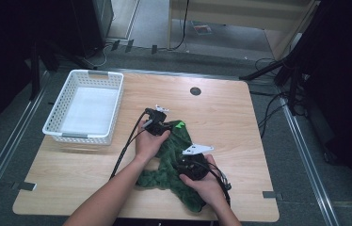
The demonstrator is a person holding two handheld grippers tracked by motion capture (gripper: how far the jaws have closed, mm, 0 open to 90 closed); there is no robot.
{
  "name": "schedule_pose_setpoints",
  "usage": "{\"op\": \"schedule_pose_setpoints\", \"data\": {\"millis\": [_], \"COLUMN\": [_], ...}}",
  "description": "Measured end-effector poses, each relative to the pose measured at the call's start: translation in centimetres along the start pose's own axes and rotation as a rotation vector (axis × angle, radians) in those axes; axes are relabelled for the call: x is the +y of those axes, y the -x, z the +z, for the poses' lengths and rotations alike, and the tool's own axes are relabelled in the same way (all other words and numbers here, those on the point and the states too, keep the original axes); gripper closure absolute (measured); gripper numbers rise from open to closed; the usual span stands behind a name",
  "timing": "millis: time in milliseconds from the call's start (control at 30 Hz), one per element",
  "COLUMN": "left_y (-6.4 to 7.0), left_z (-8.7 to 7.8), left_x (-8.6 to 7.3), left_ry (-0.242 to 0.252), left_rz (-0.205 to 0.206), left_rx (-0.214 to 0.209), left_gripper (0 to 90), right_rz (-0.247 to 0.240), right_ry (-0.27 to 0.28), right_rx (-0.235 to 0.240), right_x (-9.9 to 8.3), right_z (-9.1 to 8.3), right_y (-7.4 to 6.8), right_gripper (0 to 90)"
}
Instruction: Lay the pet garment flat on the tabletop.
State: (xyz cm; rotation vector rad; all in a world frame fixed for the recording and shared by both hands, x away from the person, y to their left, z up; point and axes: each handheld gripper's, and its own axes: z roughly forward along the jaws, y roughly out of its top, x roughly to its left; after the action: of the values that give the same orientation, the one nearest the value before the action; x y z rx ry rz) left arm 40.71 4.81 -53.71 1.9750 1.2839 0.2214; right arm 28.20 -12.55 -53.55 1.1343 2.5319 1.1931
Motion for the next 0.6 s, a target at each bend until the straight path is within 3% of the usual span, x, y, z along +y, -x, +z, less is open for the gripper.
{"op": "schedule_pose_setpoints", "data": {"millis": [33, 67, 133, 200, 267, 333, 367, 400, 533, 600], "left_y": [0.1, 0.4, 0.7, 0.8, 0.9, 0.9, 0.8, 0.7, 0.4, 0.5], "left_z": [-0.1, -0.4, -1.1, -1.7, -2.5, -2.8, -3.0, -2.9, -2.5, -2.3], "left_x": [-0.1, -0.2, -0.5, -0.7, -0.9, -1.0, -1.1, -1.2, -1.8, -2.2], "left_ry": [-0.004, 0.001, -0.002, 0.004, 0.028, 0.04, 0.042, 0.043, -0.004, -0.015], "left_rz": [0.014, 0.03, 0.077, 0.103, 0.109, 0.115, 0.127, 0.123, 0.139, 0.161], "left_rx": [-0.021, -0.071, -0.127, -0.152, -0.186, -0.202, -0.186, -0.168, -0.152, -0.138], "left_gripper": [68.2, 64.3, 59.4, 58.4, 58.2, 58.2, 58.1, 58.2, 58.2, 58.2], "right_rz": [-0.004, -0.009, -0.01, 0.026, 0.091, 0.167, 0.177, 0.195, 0.171, 0.162], "right_ry": [0.012, 0.024, 0.066, 0.134, 0.189, 0.206, 0.197, 0.153, 0.033, 0.005], "right_rx": [0.016, 0.034, 0.07, 0.063, -0.03, -0.168, -0.207, -0.245, -0.267, -0.269], "right_x": [0.2, 0.5, 1.3, 2.1, 2.8, 3.3, 3.3, 3.4, 3.6, 3.7], "right_z": [-0.3, -0.7, -2.4, -4.1, -5.2, -4.9, -4.5, -3.5, 0.0, 1.0], "right_y": [0.1, 0.4, 1.1, 2.3, 3.8, 5.6, 6.0, 6.7, 7.6, 7.7], "right_gripper": [62.2, 58.3, 57.6, 58.1, 59.6, 58.4, 57.6, 55.8, 54.9, 58.3]}}
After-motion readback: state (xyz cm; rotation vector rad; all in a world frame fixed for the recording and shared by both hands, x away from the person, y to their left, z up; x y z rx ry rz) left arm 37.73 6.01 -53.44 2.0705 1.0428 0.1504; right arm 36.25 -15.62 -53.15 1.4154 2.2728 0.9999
